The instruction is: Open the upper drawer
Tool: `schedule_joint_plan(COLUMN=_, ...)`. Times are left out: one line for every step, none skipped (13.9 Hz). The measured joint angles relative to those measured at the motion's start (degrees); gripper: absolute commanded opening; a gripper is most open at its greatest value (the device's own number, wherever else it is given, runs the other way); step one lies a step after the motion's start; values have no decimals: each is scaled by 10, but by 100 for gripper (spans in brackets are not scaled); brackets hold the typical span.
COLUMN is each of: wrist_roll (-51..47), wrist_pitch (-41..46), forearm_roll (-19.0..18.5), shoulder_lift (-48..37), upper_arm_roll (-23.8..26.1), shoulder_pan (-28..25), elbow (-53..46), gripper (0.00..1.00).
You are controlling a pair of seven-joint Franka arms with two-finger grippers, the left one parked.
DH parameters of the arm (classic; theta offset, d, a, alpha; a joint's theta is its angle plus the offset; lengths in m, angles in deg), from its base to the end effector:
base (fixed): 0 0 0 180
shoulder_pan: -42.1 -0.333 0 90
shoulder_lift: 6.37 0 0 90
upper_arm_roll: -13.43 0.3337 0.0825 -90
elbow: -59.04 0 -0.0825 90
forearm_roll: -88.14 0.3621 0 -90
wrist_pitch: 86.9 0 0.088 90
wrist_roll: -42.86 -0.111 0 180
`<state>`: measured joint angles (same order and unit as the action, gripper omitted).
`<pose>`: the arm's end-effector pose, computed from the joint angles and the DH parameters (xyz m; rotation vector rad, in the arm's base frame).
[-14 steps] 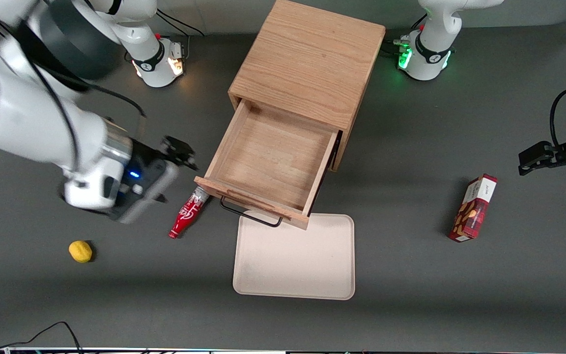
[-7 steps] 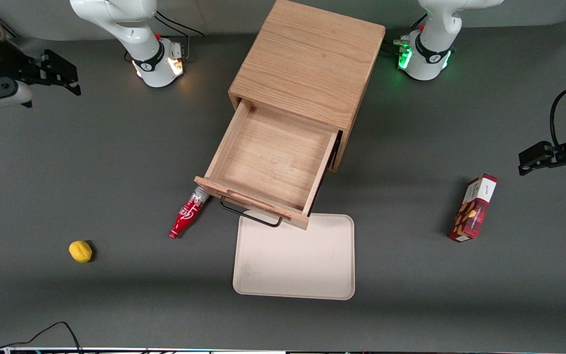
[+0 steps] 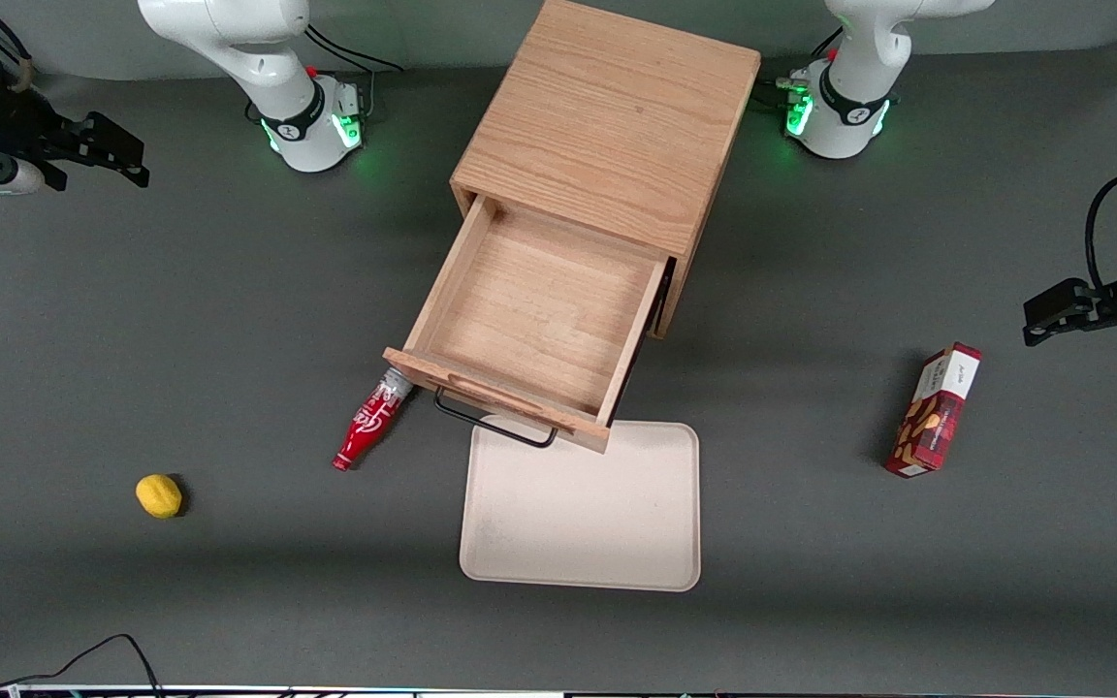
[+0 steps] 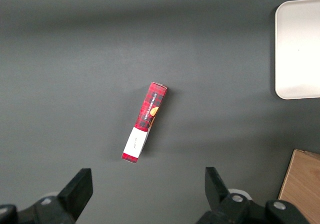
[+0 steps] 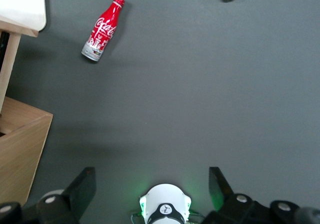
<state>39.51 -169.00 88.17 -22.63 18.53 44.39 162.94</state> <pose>0.4206 0.0272 0.6543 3.1085 -0.0220 -0.1499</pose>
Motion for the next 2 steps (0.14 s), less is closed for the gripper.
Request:
schedule_joint_plan(wrist_roll=-17, wrist_pitch=-6, forearm_roll=2, shoulder_lift=3, upper_arm_roll=0, shoulder_pan=0, elbow=-5, gripper=100)
schedule_joint_plan(wrist_roll=-30, wrist_pitch=-7, forearm_roll=4, shoulder_lift=8, upper_arm_roll=0, shoulder_pan=0, elbow=-16, gripper=100)
